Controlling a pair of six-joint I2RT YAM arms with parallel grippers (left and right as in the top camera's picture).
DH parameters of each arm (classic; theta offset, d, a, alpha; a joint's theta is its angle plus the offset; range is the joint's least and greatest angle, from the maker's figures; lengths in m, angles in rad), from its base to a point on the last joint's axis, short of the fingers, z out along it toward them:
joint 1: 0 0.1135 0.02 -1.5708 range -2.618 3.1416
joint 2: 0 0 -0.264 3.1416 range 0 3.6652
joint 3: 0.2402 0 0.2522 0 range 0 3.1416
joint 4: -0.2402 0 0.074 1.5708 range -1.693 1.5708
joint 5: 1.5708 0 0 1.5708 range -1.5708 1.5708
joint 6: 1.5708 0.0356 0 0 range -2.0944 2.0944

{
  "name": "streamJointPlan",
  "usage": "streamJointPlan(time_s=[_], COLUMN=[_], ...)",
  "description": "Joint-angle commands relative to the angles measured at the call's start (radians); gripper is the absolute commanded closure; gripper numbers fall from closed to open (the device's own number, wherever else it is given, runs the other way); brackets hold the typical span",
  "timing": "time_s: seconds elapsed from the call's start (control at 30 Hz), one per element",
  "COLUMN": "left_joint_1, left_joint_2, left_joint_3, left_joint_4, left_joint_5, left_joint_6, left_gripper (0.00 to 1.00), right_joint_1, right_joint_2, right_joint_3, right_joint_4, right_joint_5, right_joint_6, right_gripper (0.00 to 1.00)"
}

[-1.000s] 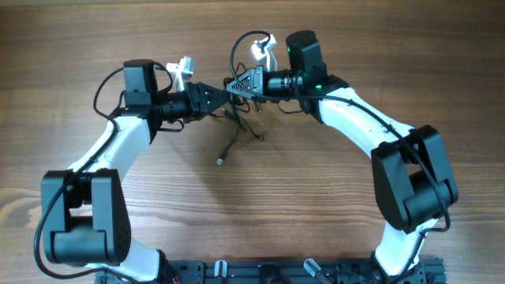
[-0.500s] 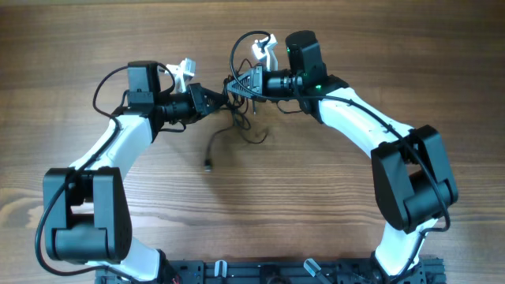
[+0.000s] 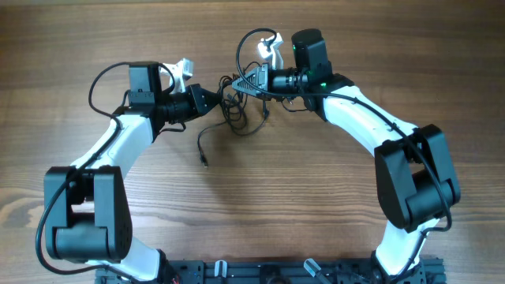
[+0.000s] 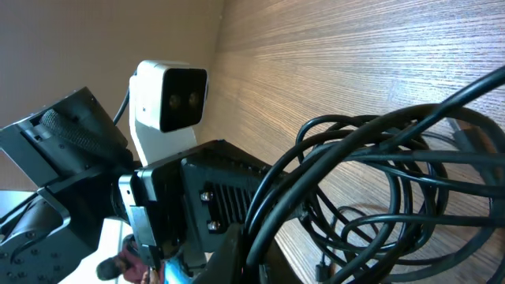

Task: Untangle cables
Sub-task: 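Hold the lifted cables between both grippers, stretching them apart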

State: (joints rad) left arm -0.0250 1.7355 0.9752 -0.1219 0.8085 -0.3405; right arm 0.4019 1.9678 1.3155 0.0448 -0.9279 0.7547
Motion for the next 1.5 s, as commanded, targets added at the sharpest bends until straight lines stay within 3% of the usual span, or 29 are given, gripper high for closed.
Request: streamJointPlan(time_s=[0.0, 0.2, 0.4, 0.73, 1.1, 1.47], left_joint_1=[0.018, 0.047, 0.051, 0.051, 0.051, 0.051], left_joint_2=[0.017, 0.017, 0.017, 0.017, 0.017, 0.017], left_joint_3=[-0.001, -0.001, -0.001, -0.001, -0.001, -0.001], left_joint_4=[0.005, 0.002, 0.01, 0.021, 0.026, 0.026], left_joint_5=[-0.005, 0.077, 0.376, 0.449, 0.454, 0.509], left_joint_6=[0.108, 0.159, 0.312, 0.338, 0.338, 0.337], left_gripper=[0.96, 0.96, 0.96, 0.96, 0.96, 0.96], right_joint_1=[-0.017, -0.075, -0.075, -0.02, 0.006, 0.007], right_joint_2=[-0.023, -0.023, -0.023, -0.023, -0.023, -0.023], right_joint_3=[0.006, 0.006, 0.006, 0.006, 0.006, 0.006], right_joint_4=[-0.004, -0.058, -0.156, -0.169, -0.151, -0.113], right_joint_5=[-0.045, -0.063, -0.063, -0.059, -0.153, -0.182], right_joint_6=[-0.023, -0.024, -0.089, -0.089, -0.084, -0.104], right_gripper=[0.96, 0.96, 0.95, 0.76, 0.76, 0.7])
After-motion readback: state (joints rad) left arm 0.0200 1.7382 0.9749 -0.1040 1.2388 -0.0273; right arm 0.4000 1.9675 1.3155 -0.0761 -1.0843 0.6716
